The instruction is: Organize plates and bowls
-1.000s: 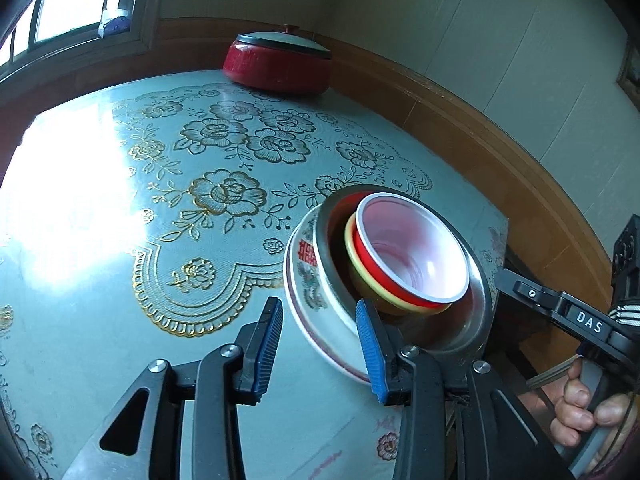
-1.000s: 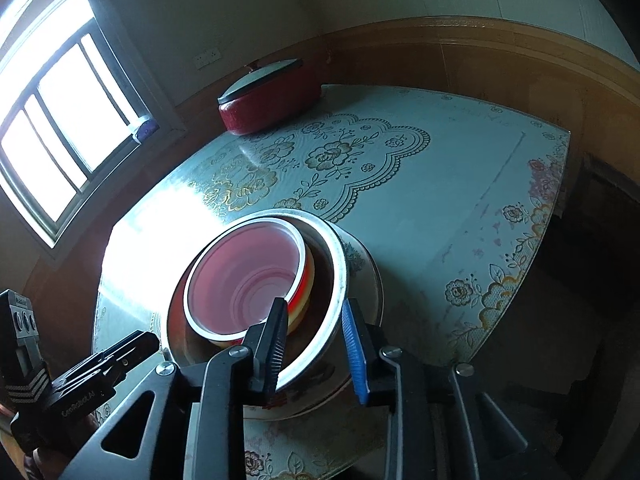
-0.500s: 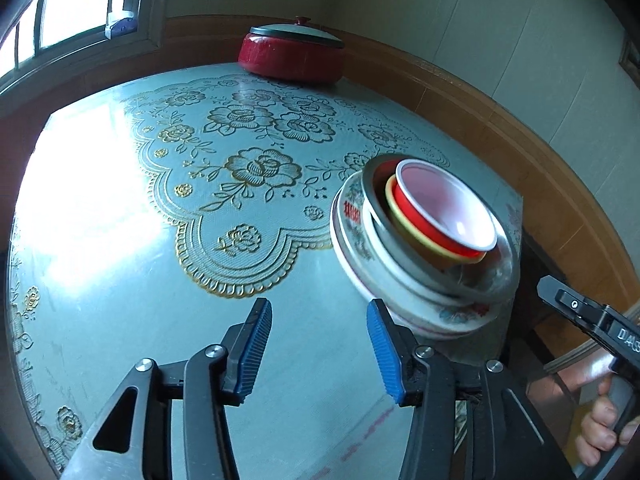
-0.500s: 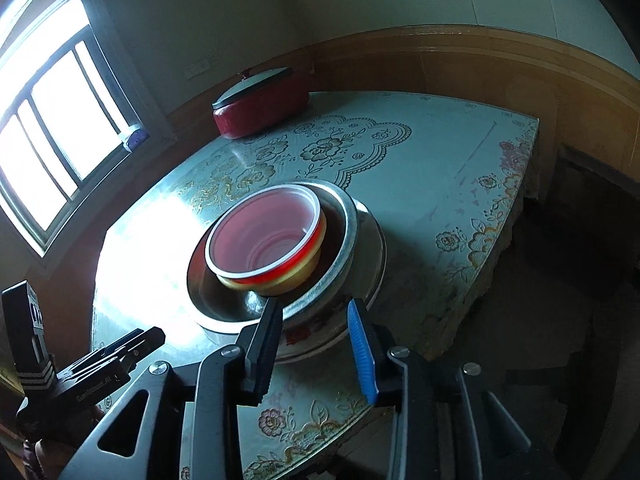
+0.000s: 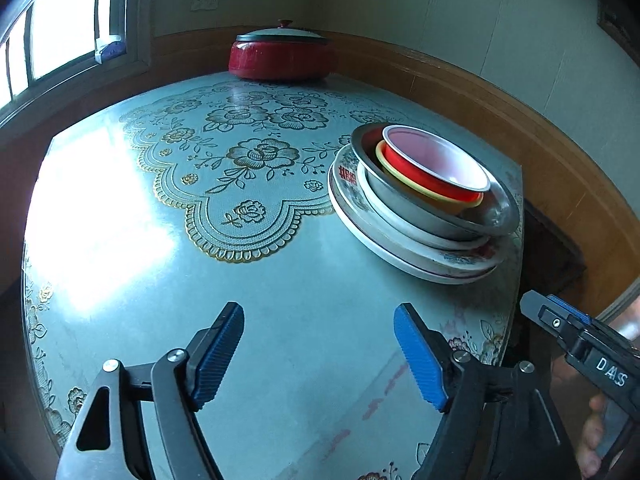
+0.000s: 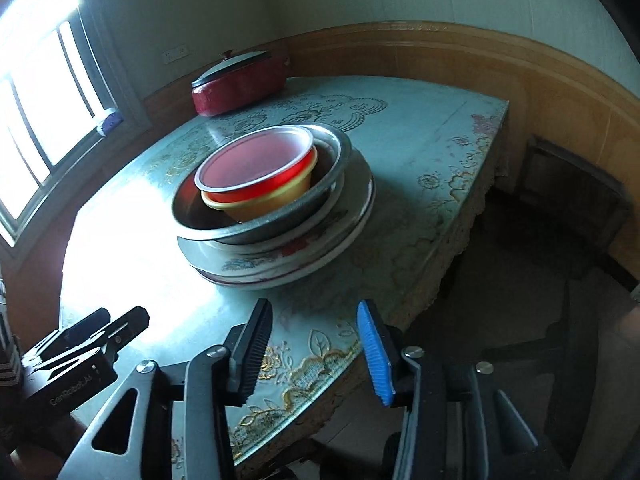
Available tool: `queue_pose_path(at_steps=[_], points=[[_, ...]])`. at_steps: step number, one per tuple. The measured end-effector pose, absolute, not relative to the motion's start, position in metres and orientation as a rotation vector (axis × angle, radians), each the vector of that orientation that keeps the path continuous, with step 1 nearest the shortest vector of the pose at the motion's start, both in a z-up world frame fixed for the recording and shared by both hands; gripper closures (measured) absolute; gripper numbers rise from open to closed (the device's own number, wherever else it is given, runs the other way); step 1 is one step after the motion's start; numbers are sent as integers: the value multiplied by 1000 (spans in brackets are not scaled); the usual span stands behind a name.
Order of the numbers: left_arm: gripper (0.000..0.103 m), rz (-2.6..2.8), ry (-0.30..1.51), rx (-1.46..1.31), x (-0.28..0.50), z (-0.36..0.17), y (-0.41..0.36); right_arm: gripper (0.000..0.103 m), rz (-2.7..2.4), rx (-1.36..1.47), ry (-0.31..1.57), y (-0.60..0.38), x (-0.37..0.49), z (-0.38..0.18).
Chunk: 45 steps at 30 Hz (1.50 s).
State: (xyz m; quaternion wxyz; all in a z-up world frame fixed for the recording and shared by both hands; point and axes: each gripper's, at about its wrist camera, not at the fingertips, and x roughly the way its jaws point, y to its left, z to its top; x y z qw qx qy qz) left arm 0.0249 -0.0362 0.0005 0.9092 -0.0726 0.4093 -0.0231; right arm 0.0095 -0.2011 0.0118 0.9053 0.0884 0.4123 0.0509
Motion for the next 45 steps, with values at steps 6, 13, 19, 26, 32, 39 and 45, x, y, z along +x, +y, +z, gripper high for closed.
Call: queue_pose_path(at_steps=[6, 13, 19, 26, 32, 39, 45], points=[[12, -61, 846, -122, 16, -6, -46, 43, 23, 156, 820, -197, -6, 9], [0, -48, 820, -99, 13, -2, -46, 42, -12, 153, 800, -194, -7, 11], [0, -44, 776, -85, 10, 7, -45, 42, -7, 136, 783, -187, -7, 15], [0, -44, 749, -86, 8, 10, -45, 42, -5, 136, 784, -186, -4, 17], [0, -30, 741, -86, 7, 12, -45, 42, -7, 134, 783, -185, -5, 17], [0, -12, 741, -77, 7, 12, -46, 42, -4, 133, 784, -184, -4, 16], [0, -3, 743, -74, 7, 11, -47, 42, -3, 133, 784, -184, -4, 16]])
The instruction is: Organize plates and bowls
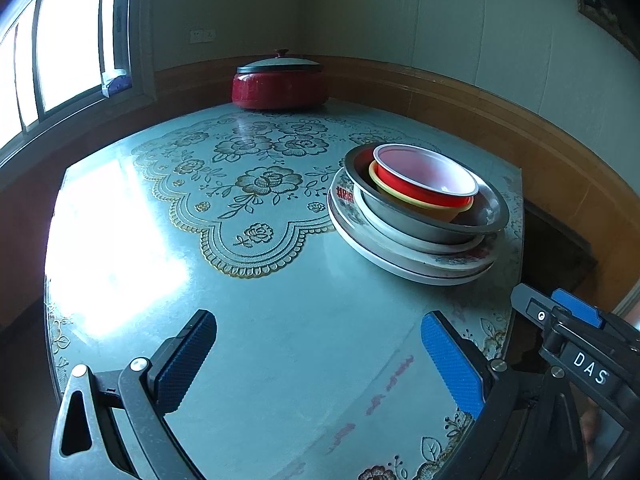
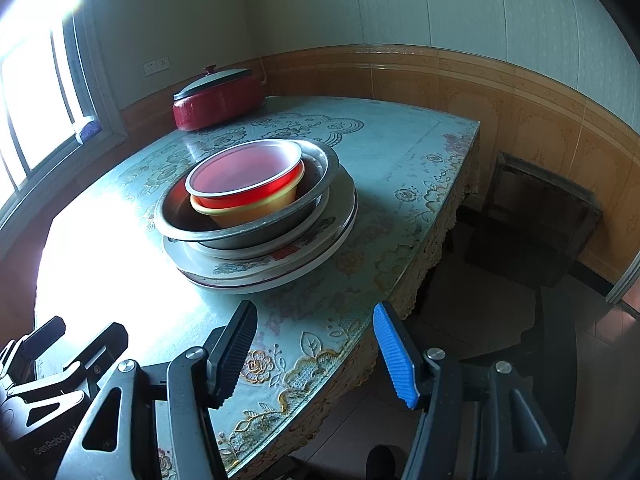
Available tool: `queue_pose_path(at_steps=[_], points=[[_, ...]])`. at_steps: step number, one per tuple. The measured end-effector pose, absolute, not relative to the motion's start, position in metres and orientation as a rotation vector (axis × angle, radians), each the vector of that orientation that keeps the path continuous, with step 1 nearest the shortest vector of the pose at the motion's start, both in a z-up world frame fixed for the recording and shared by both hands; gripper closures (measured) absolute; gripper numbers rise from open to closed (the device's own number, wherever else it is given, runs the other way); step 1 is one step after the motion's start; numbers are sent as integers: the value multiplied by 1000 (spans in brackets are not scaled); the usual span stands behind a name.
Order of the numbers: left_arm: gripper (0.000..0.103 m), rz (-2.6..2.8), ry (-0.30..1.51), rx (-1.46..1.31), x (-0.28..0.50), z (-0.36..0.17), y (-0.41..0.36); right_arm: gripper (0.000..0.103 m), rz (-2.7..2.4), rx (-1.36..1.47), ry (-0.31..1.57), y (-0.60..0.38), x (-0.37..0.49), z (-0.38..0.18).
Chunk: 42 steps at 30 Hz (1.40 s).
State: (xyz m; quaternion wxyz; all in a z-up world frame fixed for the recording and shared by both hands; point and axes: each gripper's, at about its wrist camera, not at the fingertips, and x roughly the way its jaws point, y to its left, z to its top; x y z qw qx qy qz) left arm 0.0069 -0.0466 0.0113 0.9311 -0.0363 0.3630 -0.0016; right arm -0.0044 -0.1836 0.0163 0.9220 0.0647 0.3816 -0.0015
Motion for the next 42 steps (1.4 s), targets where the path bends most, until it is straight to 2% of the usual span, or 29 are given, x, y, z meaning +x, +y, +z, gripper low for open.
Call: queue_pose_path(at_steps=[36, 42], points=[[0, 29, 745, -82, 9, 9, -40, 41, 10, 128, 789, -180, 4, 15], [3, 24, 736, -90, 9, 10, -39, 41, 8, 127, 791, -180, 6, 14]])
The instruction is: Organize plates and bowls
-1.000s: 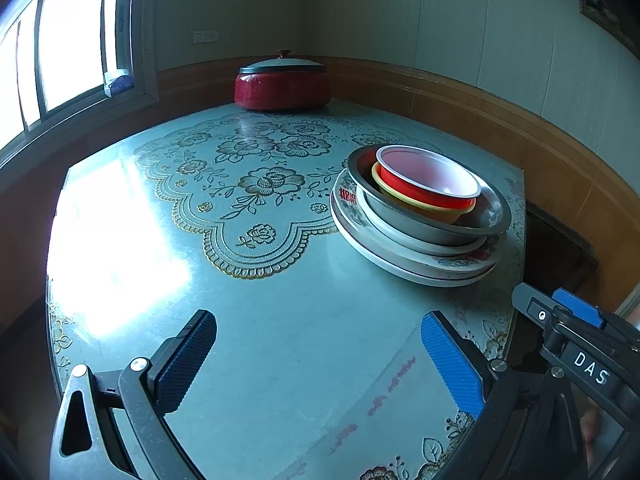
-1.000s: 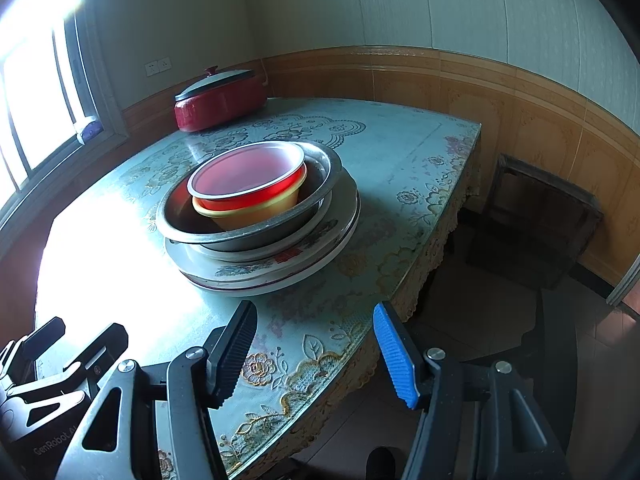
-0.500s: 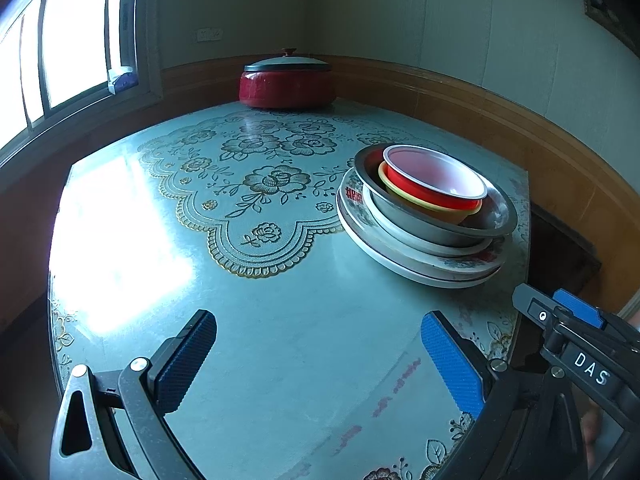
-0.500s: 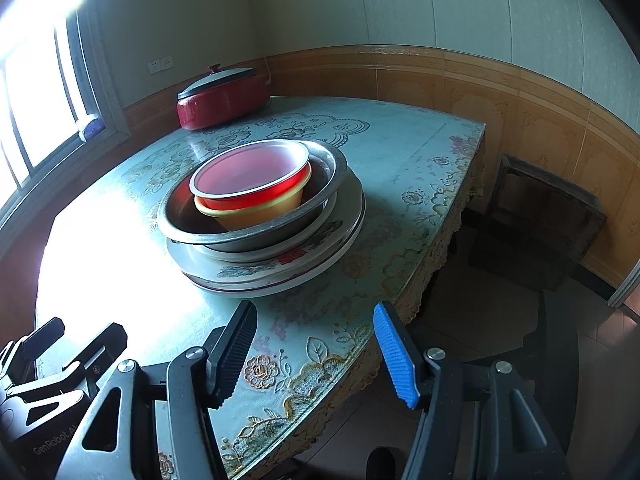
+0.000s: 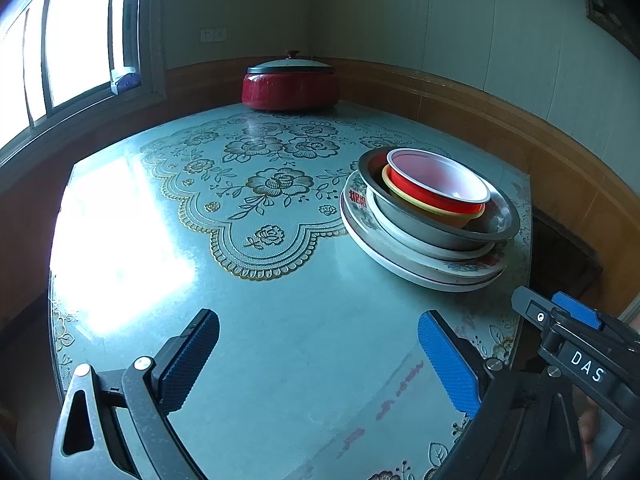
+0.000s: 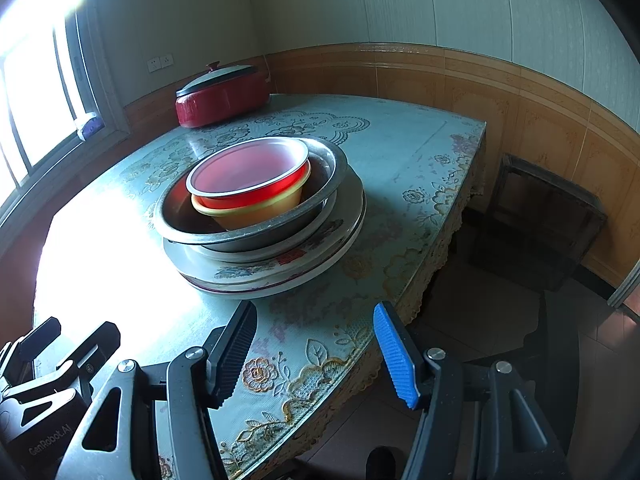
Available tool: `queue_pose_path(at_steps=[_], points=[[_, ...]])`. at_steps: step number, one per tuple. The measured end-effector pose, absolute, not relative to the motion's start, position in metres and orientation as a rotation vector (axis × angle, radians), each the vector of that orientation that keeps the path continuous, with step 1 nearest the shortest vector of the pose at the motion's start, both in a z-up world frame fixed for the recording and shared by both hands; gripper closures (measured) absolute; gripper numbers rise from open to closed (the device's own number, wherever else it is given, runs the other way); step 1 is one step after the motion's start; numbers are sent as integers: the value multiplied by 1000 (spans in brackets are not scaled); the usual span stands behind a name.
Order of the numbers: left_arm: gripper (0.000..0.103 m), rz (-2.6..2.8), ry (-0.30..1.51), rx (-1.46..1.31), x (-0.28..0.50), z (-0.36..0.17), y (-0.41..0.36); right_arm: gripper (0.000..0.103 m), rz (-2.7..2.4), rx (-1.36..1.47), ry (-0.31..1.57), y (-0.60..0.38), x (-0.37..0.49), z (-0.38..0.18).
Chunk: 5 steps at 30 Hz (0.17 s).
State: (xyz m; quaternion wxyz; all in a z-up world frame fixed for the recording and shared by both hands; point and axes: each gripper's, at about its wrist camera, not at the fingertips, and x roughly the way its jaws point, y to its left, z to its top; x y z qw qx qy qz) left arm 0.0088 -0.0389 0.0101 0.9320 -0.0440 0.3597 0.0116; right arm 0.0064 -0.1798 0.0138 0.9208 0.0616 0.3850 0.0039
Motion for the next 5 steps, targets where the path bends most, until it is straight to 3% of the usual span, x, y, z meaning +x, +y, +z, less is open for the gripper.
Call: queue_pose_path(at_steps=[5], points=[[3, 30, 739, -98, 10, 9, -39, 42, 6, 129, 781, -184, 6, 15]])
